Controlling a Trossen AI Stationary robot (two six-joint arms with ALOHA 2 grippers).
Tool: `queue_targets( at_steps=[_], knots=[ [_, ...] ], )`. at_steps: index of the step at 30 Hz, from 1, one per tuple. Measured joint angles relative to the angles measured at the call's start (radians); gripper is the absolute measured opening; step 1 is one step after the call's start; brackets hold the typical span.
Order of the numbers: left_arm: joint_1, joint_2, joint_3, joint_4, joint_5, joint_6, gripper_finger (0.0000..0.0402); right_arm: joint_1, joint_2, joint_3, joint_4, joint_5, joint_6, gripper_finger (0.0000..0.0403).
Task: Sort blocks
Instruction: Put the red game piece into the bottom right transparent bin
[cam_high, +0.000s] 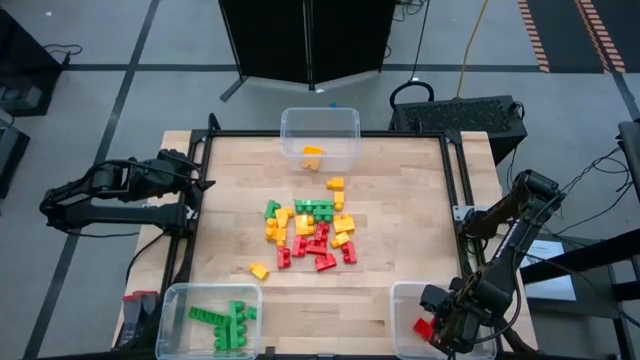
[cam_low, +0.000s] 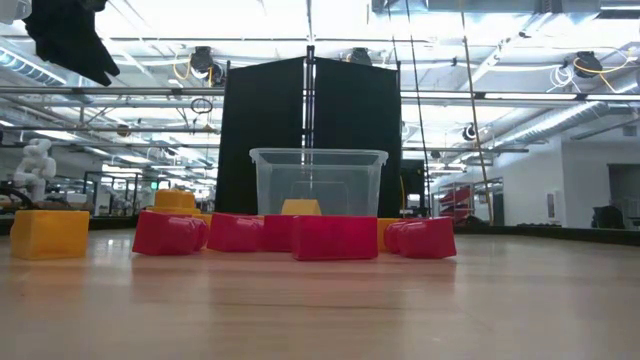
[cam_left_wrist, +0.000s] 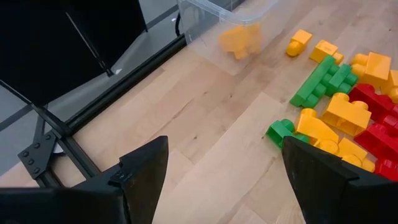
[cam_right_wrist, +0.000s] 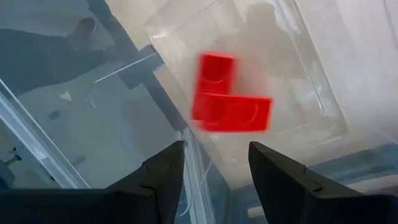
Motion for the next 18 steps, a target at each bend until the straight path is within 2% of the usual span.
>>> queue_targets(
  at_steps=[4, 11, 13, 15, 18],
  knots=[
    [0.000, 0.000, 0.000, 0.000, 0.000, 0.000, 0.0287, -0.005, -0.015, 0.000, 0.073, -0.025, -0.001, 0.0177],
    [0.000, 0.000, 0.000, 0.000, 0.000, -0.001, 0.0287, -0.073, -0.128, 0.000, 0.333, -0.004, 0.058, 0.0177],
    [0.000, 0.000, 0.000, 0.000, 0.000, -0.001, 0.0287, -0.111, -0.167, 0.000, 0.399, 0.081, 0.083, 0.0176],
    [0.000, 0.000, 0.000, 0.000, 0.000, -0.005, 0.0287, -0.162, -0.201, 0.000, 0.471, 0.230, 0.056, 0.0176],
    [0.000, 0.000, 0.000, 0.000, 0.000, -0.008, 0.0287, -0.264, -0.234, 0.000, 0.622, 0.411, -0.159, 0.0176]
  ],
)
